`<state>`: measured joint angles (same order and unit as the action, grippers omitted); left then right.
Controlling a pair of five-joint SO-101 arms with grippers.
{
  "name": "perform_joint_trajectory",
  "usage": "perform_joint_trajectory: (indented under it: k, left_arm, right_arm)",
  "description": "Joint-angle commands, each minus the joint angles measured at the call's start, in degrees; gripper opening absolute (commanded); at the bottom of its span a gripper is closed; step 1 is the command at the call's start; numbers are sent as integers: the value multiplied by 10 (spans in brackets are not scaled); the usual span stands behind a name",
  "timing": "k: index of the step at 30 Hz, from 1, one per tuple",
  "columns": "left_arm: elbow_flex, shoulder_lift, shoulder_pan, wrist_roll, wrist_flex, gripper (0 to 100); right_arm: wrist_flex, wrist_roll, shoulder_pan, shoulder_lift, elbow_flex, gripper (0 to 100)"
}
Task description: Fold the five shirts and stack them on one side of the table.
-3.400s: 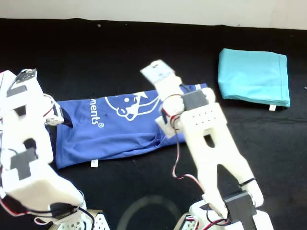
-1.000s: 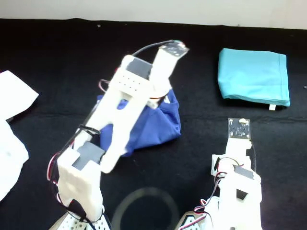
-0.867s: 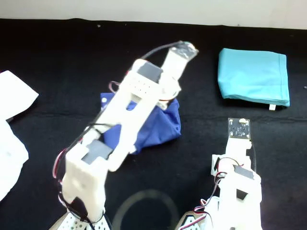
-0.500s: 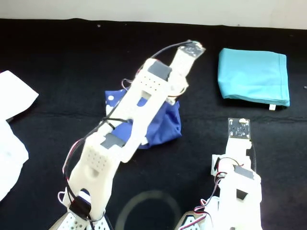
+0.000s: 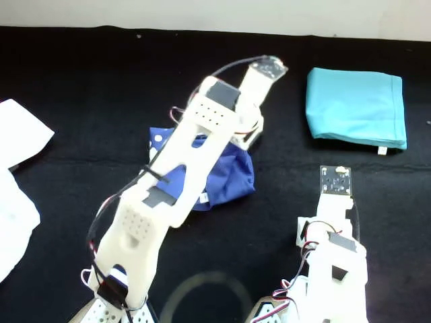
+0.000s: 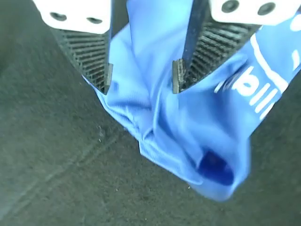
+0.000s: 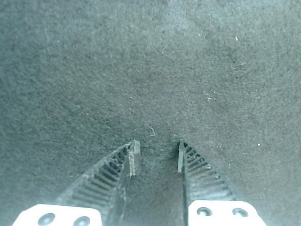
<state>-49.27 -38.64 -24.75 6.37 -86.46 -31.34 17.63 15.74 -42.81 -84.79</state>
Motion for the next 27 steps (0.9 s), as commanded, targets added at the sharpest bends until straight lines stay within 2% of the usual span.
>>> perform_joint_trajectory:
  k: [1,4,5,8,13,20,27]
  left_arm:
    - [-22,73,39,-3,-33,143]
    - [-19,80,81,-3,-42,0]
    - [-18,80,95,-3,-44,22]
    - [-5,79,128,-2,-43,8]
    - [99,80,142,0,-40,9]
    - [252,80,99,-2,22,9]
    - [258,85,1,-3,30,9]
  right_arm:
    - [12,2,7,0,-8,145]
    - [12,2,6,0,-8,145]
    - [12,2,6,0,-8,145]
    - [12,2,6,0,-8,145]
    - [12,2,6,0,-8,145]
    - [12,2,6,0,-8,145]
    - [12,2,6,0,-9,145]
